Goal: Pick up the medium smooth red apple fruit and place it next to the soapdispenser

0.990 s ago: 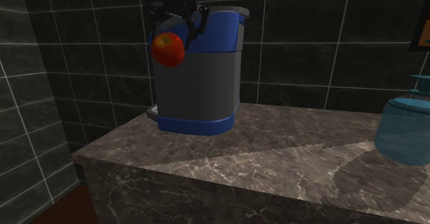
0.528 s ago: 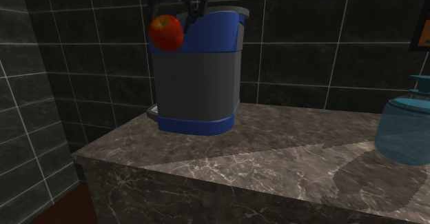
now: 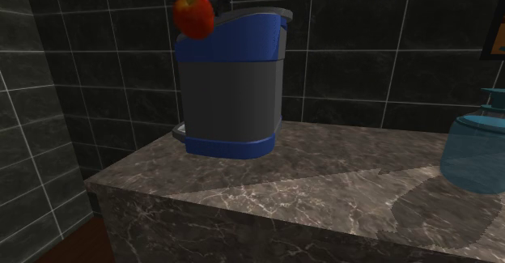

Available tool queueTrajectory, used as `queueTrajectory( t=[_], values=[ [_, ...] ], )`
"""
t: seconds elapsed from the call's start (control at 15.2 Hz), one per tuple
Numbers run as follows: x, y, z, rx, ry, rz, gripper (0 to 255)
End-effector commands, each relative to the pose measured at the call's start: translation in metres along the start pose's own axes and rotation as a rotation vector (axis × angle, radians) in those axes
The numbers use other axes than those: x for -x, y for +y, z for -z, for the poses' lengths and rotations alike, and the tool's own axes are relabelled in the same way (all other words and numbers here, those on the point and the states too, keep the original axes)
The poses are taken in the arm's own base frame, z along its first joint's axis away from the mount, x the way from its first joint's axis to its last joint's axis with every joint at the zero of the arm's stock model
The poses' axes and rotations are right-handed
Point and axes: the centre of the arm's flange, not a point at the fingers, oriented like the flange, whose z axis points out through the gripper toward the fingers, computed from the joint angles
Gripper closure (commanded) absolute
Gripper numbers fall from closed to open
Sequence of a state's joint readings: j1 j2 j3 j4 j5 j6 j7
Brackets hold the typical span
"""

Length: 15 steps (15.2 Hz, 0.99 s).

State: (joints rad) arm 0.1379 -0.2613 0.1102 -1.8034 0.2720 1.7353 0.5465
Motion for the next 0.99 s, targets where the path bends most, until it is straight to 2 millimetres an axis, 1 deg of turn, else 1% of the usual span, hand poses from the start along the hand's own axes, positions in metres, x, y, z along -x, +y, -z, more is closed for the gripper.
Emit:
queueTrajectory(
  t=[0.0,0.46,0.53,0.92],
  values=[
    [0.0,-0.004,0.011,0.0,0.0,0.0,255],
    [-0.001,-0.015,0.046,0.0,0.0,0.0,255],
    [-0.001,-0.016,0.048,0.0,0.0,0.0,255],
    [0.015,0.058,0.072,0.0,0.0,0.0,255]
  ],
)
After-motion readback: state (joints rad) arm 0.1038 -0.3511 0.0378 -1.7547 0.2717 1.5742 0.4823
